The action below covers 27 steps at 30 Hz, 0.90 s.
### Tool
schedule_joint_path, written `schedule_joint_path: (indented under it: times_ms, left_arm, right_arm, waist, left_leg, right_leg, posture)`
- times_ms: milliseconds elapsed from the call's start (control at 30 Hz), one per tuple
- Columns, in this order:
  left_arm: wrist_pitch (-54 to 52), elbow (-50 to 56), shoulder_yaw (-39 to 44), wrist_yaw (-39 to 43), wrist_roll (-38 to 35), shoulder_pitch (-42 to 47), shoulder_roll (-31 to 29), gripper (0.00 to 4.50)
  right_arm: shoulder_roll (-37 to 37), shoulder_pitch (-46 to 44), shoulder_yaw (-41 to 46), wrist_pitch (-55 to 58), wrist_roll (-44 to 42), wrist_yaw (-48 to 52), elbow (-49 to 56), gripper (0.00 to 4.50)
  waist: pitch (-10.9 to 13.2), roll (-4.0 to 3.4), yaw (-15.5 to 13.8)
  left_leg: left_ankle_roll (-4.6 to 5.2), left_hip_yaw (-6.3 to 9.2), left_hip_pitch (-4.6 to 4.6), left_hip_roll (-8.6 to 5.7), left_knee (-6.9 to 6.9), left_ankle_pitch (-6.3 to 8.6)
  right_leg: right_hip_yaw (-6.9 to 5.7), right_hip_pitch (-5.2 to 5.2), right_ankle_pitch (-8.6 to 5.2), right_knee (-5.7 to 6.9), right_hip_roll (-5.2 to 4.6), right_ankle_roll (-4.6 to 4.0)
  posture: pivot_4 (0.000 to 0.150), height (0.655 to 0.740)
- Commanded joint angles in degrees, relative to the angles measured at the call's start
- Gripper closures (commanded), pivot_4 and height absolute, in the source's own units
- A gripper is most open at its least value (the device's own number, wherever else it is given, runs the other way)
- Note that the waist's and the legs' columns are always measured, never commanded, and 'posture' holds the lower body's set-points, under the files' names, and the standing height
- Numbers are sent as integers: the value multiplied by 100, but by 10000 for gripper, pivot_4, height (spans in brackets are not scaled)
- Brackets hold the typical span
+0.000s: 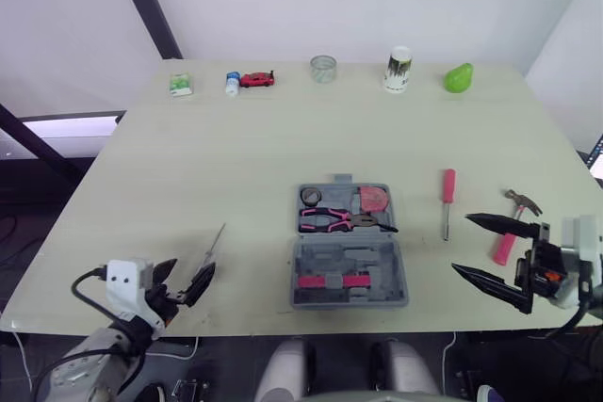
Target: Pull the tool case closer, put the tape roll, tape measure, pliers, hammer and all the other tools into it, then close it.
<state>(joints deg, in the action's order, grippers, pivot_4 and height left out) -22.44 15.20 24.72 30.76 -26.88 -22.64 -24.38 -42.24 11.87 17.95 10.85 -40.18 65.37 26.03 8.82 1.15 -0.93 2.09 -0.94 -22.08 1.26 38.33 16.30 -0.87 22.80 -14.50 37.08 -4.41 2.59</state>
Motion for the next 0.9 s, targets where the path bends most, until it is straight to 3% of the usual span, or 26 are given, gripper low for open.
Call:
schedule_joint_path:
  times_ms: [33, 367, 467, 767, 900]
  left_arm:
    - [-143, 125, -207, -319, 278, 143, -33, 0]
    - [-283, -639, -766, -739, 1039, 839, -181, 0]
    - [-346, -714, -826, -756, 1127, 885, -219, 7676]
    - [-100, -785, -962, -702, 1227, 826, -116, 44243]
    - [34, -778, -959, -653, 1237, 704, -67, 44034]
  right_arm:
    - [-86, -424, -300, -136, 95, 268, -22, 493]
    - [112, -877, -773, -741, 649, 524, -611, 493]
    - [144, -849, -786, -861, 701, 547, -688, 0]
    - [248, -665, -817, -1111, 847, 529, -693, 0]
    - [251, -662, -835, -1156, 870, 535, -712, 0]
  waist:
    - [1, -1, 6]
    - [-2, -4, 7]
    - [-4, -10, 12]
    - [-13, -24, 10]
    - [-18, -33, 11]
  left_leg:
    - [0, 0, 0, 0, 0, 0]
    - [0, -9, 12, -1, 1, 0]
    - [0, -9, 15, 1, 1, 0]
    - [0, -15, 20, 2, 1, 0]
    - [0, -15, 21, 2, 0, 0]
  right_leg:
    - [1, 0, 0, -1, 1, 0]
    - [-6, -10, 13, -2, 14, 23]
    - [-5, -10, 14, 2, 17, 22]
    - [5, -11, 14, 4, 7, 21]
    - [8, -11, 13, 4, -21, 19]
  posture:
    - [1500, 7400]
    - [1500, 7400]
    - [1500, 7400]
    - [1500, 7400]
    - [1500, 7400]
